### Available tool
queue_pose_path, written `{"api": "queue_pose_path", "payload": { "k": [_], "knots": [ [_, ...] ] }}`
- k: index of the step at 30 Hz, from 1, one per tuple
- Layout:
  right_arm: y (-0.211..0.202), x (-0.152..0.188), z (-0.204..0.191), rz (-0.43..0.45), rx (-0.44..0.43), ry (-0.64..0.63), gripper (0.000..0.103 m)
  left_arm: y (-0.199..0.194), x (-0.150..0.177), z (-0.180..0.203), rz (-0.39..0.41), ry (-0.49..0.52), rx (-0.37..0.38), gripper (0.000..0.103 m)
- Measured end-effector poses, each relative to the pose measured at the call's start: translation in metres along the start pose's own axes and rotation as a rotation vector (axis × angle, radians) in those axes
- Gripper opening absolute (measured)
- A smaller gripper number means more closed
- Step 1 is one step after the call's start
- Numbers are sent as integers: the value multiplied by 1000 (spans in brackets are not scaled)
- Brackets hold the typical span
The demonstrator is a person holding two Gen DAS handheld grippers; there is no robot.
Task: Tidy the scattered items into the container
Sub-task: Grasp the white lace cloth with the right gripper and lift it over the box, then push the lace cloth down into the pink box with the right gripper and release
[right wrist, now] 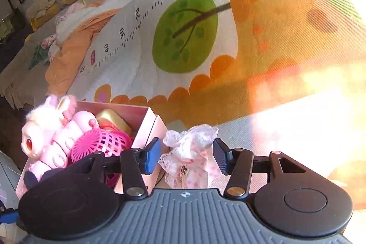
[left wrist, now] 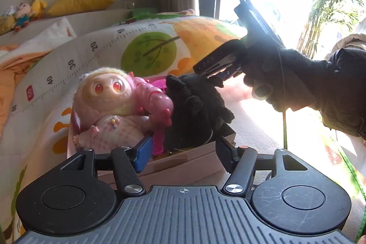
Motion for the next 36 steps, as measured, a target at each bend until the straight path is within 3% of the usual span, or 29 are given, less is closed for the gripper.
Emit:
{"api": "queue_pose_path", "payload": {
  "k": [2, 4, 8, 10, 12, 15, 17, 20, 27, 36],
  "knots": [
    [12, 10, -2, -32, 28, -11, 16, -8, 1, -9, -1, -22, -56, 85],
    [10, 12, -3, -31, 51, -18, 13, -14, 3, -20, -10, -51, -116, 96],
    [-29, 1, -10, 55, 77, -31, 10, -18, 11, -49, -109, -133, -218, 98],
    [-61, -10, -25, 133, 90, -61, 10, -19, 15, -59, -170, -178, -220, 98],
    [-95, -17, -51, 206, 48, -100, 10, -22, 20, -64, -197, -219, -201, 98],
    [-131, -21, -102, 269, -67, -188, 10, -28, 26, -60, -204, -197, -210, 98],
    [-136, -16, -135, 244, -146, -247, 10, -29, 28, -56, -209, -184, -205, 98],
    [-115, -5, -183, 125, -237, -297, 10, -34, 33, -53, -208, -159, -202, 98],
    [-32, 36, -227, -125, -180, -329, 10, -46, 41, -52, -197, -154, -192, 99],
    [9, 53, -248, -237, -120, -418, 9, -45, 55, -59, -211, -180, -170, 99]
  ]
}}
Point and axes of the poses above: each gripper's, at about its wrist camera, not at the fingertips, and y roughly the way its jaws point, z to its right, x to its underside, the point moved 6 cm from there along y, roughly the way its jaws point, and after that the axes turned 3 degrees about -z, right-handed, at the moved point
